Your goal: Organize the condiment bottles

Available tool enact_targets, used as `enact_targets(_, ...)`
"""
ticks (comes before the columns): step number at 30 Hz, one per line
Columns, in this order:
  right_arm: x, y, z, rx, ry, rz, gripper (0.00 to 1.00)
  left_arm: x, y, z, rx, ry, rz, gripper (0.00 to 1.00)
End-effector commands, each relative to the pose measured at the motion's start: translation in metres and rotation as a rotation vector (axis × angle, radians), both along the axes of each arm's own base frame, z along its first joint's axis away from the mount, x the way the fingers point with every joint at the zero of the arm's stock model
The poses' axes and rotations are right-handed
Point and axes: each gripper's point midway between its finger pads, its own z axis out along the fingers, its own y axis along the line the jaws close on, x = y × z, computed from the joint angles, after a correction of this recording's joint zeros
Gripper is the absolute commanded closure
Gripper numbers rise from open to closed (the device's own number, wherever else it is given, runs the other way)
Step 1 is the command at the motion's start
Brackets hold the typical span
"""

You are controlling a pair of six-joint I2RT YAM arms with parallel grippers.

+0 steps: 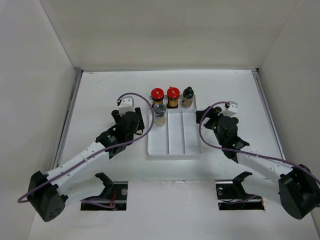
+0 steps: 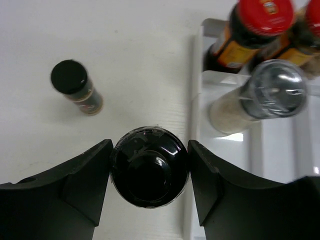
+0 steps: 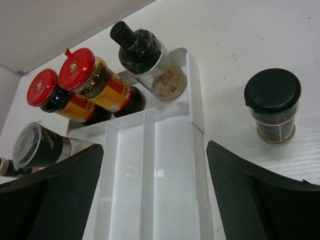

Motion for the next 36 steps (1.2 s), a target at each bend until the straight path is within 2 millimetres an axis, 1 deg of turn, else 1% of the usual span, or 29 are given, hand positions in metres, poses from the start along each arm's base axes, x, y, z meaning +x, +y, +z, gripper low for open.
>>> enact_targets(1,0.003,0.008,0.022,0.040,-0.068,0.020,0.09,0.008,-0.038,0.056,-0.095,-0.120,-0.068,0.59)
enact_targets(4,0.003,0.008,0.023,0.036,-0.070,0.023,0.09,0.004,-0.077,0.056,-0.097,-0.113,-0.155,0.59)
enact_targets(6,0.003,0.007,0.025,0.036,-0.077,0.019,0.09,0.003,-0.097,0.053,-0.094,-0.115,-0.192,0.59)
enact_targets(9,0.003,0.008,0.023,0.039,-0.070,0.021,0.09,0.008,-0.119,0.044,-0.090,-0.103,-0.228,0.58)
enact_targets(11,0.003,0.009,0.022,0.037,-0.067,0.024,0.09,0.013,-0.128,0.036,-0.085,-0.097,-0.240,0.58)
enact_targets(16,0.003,0.009,0.022,0.035,-0.068,0.024,0.09,0.030,-0.137,0.017,-0.093,-0.097,-0.242,0.58)
enact_targets(22,0.004,0.009,0.021,0.030,-0.066,0.023,0.09,0.033,-0.153,0.001,-0.106,-0.065,-0.283,0.57)
enact_targets(25,0.004,0.009,0.018,0.028,-0.059,0.023,0.09,0.033,-0.149,-0.009,-0.087,-0.040,-0.275,0.55)
enact_targets(27,0.004,0.009,0.020,0.030,-0.064,0.025,0.08,0.031,-0.146,-0.015,-0.085,-0.029,-0.264,0.53)
enact_targets(29,0.004,0.009,0.021,0.030,-0.066,0.023,0.08,0.030,-0.144,-0.019,-0.089,-0.021,-0.259,0.47)
enact_targets(31,0.005,0.008,0.017,0.031,-0.057,0.019,0.07,0.029,-0.143,-0.019,-0.082,-0.016,-0.264,0.35)
enact_targets(32,0.005,0.008,0.017,0.030,-0.055,0.021,0.06,0.028,-0.142,-0.016,-0.083,-0.022,-0.265,0.28)
enact_targets(33,0.004,0.009,0.018,0.028,-0.057,0.023,0.06,0.027,-0.141,-0.012,-0.084,-0.031,-0.263,0.23)
enact_targets(34,0.004,0.008,0.019,0.028,-0.062,0.020,0.05,0.026,-0.139,-0.007,-0.091,-0.044,-0.262,0.20)
enact_targets(36,0.004,0.008,0.021,0.030,-0.066,0.017,0.05,0.026,-0.134,0.004,-0.103,-0.068,-0.251,0.16)
